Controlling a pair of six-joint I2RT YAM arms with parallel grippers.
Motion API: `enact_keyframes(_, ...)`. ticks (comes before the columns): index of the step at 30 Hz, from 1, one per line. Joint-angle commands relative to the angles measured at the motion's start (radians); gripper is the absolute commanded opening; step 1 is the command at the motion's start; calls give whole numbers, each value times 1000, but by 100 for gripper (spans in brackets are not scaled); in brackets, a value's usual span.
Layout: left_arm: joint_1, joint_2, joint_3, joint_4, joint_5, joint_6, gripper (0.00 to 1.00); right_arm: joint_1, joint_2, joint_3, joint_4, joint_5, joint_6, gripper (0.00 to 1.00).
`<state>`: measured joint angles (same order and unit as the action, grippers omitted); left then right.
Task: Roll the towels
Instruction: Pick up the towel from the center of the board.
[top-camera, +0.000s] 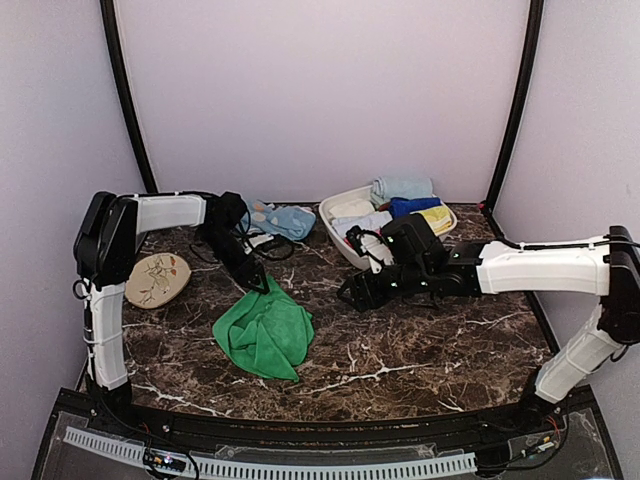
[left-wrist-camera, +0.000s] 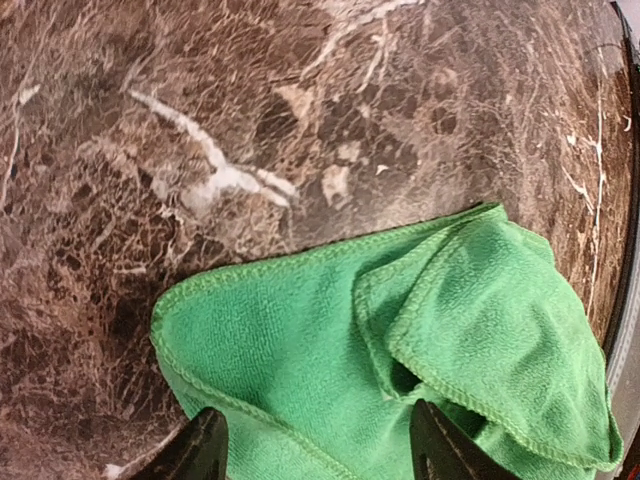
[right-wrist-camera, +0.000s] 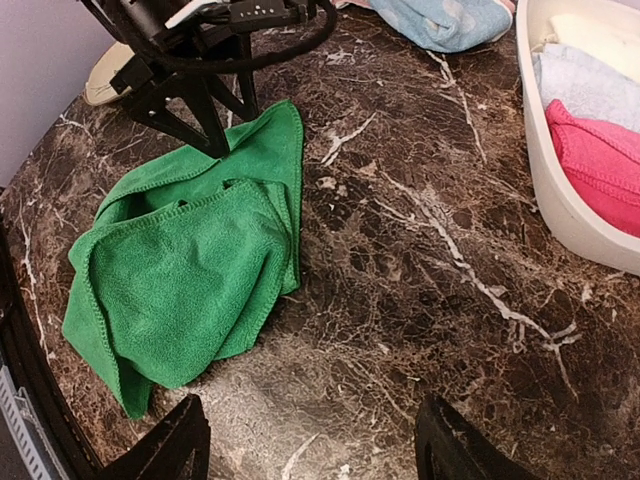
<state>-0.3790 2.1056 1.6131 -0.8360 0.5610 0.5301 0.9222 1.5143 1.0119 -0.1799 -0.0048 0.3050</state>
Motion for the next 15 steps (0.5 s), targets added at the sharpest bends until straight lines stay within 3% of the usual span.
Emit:
enact_keyframes(1,5,-18,-23,39,-49,-67,63,12,8,-4,38,2,8,70)
enact_keyframes(8,5,28,-26,160,-134,-179,43,12,26,13,36,-4,-7,70)
enact_keyframes(15,0,71,9,153,-88,-172,25,8,26,12,35,-11,-42,70)
